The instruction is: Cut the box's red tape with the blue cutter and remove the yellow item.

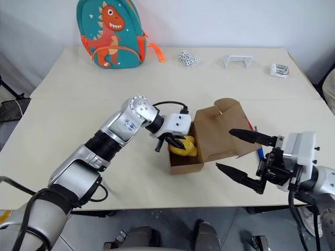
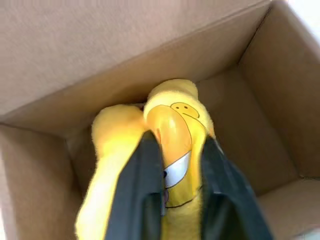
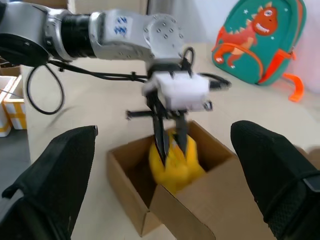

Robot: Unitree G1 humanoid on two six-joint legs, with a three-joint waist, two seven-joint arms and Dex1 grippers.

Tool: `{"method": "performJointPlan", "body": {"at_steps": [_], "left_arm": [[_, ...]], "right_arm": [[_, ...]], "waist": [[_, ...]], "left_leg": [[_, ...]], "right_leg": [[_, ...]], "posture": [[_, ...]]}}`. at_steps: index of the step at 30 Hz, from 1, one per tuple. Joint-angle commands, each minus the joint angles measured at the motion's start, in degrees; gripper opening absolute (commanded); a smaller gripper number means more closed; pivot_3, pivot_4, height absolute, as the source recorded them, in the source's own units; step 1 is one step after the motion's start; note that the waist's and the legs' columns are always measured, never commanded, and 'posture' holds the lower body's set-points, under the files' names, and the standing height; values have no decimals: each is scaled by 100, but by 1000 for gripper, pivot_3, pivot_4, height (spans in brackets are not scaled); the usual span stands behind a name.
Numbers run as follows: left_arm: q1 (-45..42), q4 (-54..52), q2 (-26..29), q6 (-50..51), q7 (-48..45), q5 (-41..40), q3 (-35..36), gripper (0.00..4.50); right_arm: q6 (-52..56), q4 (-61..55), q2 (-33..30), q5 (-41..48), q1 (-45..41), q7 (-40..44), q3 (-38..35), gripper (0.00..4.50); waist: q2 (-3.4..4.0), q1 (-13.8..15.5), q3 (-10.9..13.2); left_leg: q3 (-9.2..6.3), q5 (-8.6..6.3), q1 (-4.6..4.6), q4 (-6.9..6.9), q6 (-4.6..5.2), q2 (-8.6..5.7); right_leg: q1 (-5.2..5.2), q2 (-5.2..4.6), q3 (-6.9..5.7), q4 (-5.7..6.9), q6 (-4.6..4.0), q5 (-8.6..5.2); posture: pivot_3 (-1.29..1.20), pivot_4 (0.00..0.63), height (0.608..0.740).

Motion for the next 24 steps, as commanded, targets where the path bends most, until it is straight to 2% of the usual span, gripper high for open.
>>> {"method": "performJointPlan", "body": {"at_steps": [1,5,8,10,14,19,24], "left_arm": [[-177,-346,-6,414,-173,-586,577,40],[-262,-357,-9,1062,-208,-1452,1442,40],[-161,-489,193,1344,-343,-1835,1768,40],[-7,-604,378,1485,-340,-2069,2012,40],[589,-700,929,1277,-11,-2607,3085,40],[2364,-1293,1586,545,719,-3061,4782,40],[4618,-1319,2347,-642,1071,-2564,5656,40]], "right_arm": [[-91,43,-44,39,-51,46,-152,4500],[-48,123,34,138,-155,-15,-87,4500],[-97,178,30,68,-189,63,-9,4500],[-102,173,47,70,-209,65,13,4500],[-135,142,80,86,-398,42,97,4500],[-527,140,274,-241,-737,102,492,4500],[-776,238,457,-463,-675,500,1115,4500]], "waist": [[0,-8,0],[0,-17,0],[0,-23,0],[1,-25,0],[2,-69,-1],[4,-174,-2],[1,-196,-2]], "left_leg": [[0,0,1,-1,0,0],[0,0,2,2,0,1],[0,0,3,2,0,1],[0,1,5,0,-1,2],[0,1,8,1,-1,2],[-1,1,16,-2,-3,5],[-3,-1,17,-3,-8,6]], "right_leg": [[0,0,0,0,0,0],[0,0,1,4,0,0],[0,0,1,6,0,0],[0,0,1,7,0,0],[0,0,3,11,0,0],[0,0,6,18,0,0],[0,0,1,17,0,0]], "posture": [[0,150,740],[0,150,740],[0,150,740],[0,150,740],[0,150,740],[0,150,740],[0,150,740]]}}
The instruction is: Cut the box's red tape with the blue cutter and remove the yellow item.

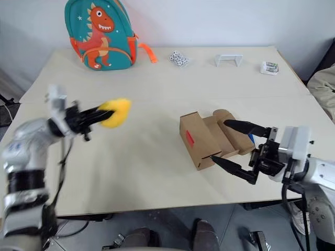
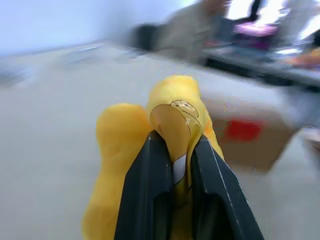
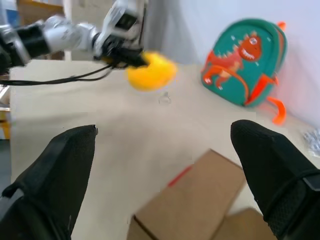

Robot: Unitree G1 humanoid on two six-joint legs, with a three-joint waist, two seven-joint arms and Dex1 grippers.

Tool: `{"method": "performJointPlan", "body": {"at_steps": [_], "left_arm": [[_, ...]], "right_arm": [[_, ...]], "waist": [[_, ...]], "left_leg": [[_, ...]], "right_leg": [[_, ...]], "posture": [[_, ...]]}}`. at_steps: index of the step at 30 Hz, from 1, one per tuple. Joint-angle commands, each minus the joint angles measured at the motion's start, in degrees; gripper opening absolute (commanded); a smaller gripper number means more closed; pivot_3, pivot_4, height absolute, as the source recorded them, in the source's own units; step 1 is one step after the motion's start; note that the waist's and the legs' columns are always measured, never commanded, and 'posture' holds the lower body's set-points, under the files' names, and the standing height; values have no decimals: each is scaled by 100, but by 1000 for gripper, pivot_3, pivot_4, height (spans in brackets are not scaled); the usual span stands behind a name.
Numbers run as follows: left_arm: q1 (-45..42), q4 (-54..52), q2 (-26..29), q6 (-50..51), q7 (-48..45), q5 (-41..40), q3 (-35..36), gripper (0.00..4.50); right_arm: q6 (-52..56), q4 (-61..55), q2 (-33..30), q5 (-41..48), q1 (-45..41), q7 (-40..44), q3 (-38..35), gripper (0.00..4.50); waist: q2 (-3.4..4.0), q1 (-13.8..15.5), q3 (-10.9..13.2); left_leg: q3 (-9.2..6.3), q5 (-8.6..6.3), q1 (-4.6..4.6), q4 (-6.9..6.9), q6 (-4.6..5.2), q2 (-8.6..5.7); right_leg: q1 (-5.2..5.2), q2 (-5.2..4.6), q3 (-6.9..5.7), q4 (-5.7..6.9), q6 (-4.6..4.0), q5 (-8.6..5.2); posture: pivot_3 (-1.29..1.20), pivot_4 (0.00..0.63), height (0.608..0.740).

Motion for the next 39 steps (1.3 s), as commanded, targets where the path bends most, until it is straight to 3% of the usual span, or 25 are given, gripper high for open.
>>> {"method": "performJointPlan", "body": {"at_steps": [1,5,12,19,23,28,33,39], "left_arm": [[945,-172,284,-623,332,208,525,40],[1464,-280,223,-865,565,173,430,40],[1572,-603,152,-851,778,-158,356,2285],[1547,-439,822,-833,412,-314,530,4369],[1773,-344,1380,-535,-6,-607,861,4468],[2837,-371,1713,-1186,-324,-212,1329,4468],[4161,-716,978,-2092,-168,-39,1718,4468],[4508,-1302,486,-2344,439,50,1631,4468]], "right_arm": [[-275,14,130,-109,102,333,349,4500],[-597,223,371,-342,-5,464,714,4500],[-1009,608,413,-548,109,743,758,4500],[-1041,805,325,-497,104,773,613,4500],[-1013,923,244,-457,92,829,468,4500],[-1041,1040,190,-489,233,871,287,4500],[-1655,1429,262,-1032,922,1232,416,4500],[-2031,1600,422,-1207,904,966,322,4500]], "waist": [[0,5,0],[-8,198,2],[-9,134,2],[-8,13,1],[-6,-26,3],[-2,-54,5],[-2,-43,5],[-4,-26,4]], "left_leg": [[1,-2,3,-2,-3,0],[-6,-2,-4,18,0,0],[-1,-2,5,12,-1,0],[8,-1,9,3,-4,0],[18,-2,13,-3,-5,4],[34,-6,35,-24,-12,6],[41,-15,49,-40,-21,11],[57,-19,62,-20,-12,17]], "right_leg": [[0,0,1,1,0,0],[12,-1,0,-1,-1,0],[8,-1,1,9,-5,2],[1,-1,2,13,-5,2],[-6,-1,4,14,-7,0],[-5,-1,4,15,-9,-1],[-1,0,-1,12,-14,-4],[13,-2,6,2,-29,-3]], "posture": [[0,150,740],[0,150,740],[0,150,740],[0,150,740],[0,150,740],[0,150,740],[0,150,740],[0,150,740]]}}
